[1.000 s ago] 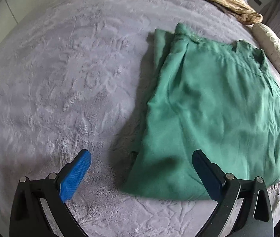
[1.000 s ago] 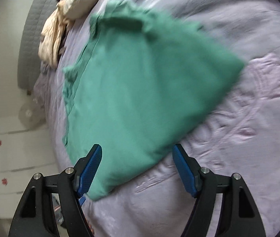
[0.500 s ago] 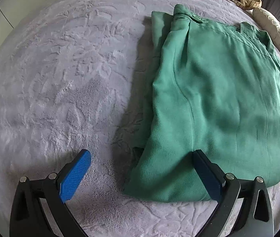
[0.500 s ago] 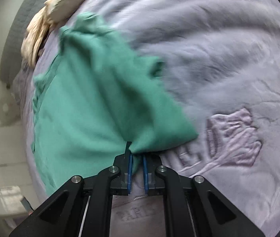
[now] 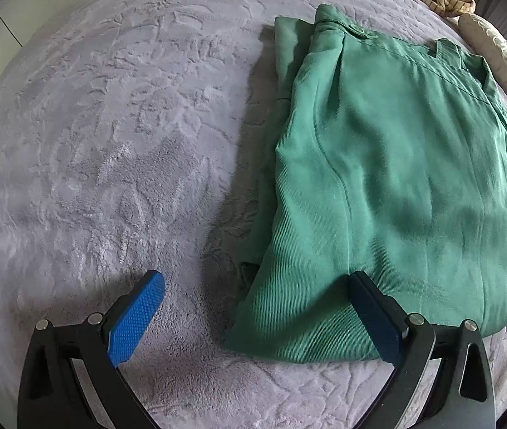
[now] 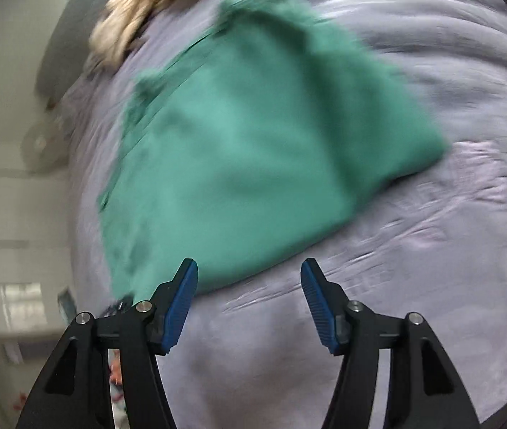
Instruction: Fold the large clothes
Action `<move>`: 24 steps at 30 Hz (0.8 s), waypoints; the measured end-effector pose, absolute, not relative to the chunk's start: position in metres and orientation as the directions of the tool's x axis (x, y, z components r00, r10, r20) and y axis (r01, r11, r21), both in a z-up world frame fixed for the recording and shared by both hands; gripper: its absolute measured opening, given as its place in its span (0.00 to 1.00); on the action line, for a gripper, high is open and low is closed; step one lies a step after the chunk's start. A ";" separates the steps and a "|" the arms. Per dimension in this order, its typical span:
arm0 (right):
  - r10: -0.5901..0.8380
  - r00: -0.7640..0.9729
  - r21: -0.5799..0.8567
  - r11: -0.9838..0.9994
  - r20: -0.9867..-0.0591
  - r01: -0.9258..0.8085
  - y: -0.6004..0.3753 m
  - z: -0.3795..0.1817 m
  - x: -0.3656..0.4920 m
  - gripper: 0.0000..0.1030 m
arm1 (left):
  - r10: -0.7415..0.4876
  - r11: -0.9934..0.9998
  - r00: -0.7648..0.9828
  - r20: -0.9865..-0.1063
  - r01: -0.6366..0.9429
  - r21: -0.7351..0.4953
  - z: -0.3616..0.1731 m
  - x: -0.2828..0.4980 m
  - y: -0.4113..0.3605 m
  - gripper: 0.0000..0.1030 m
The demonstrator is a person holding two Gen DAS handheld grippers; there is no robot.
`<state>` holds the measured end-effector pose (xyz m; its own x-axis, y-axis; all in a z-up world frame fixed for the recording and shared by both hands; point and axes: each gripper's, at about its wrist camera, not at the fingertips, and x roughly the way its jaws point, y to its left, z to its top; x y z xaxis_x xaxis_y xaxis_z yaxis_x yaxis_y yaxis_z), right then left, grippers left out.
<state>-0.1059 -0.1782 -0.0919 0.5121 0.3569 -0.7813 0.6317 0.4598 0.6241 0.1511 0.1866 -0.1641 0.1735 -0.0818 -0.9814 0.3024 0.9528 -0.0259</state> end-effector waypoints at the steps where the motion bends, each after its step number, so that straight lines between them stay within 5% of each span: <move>1: 0.386 0.507 0.638 0.467 -0.770 0.613 -0.168 -0.094 -0.098 0.63 | -0.085 0.952 0.171 -0.982 0.303 -0.030 -0.165 0.151 0.188 1.00; 24: 0.696 0.502 0.832 0.263 -0.514 0.488 -0.016 -0.165 0.018 0.63 | -0.328 0.923 0.059 -0.943 0.233 -0.306 -0.152 0.155 0.241 1.00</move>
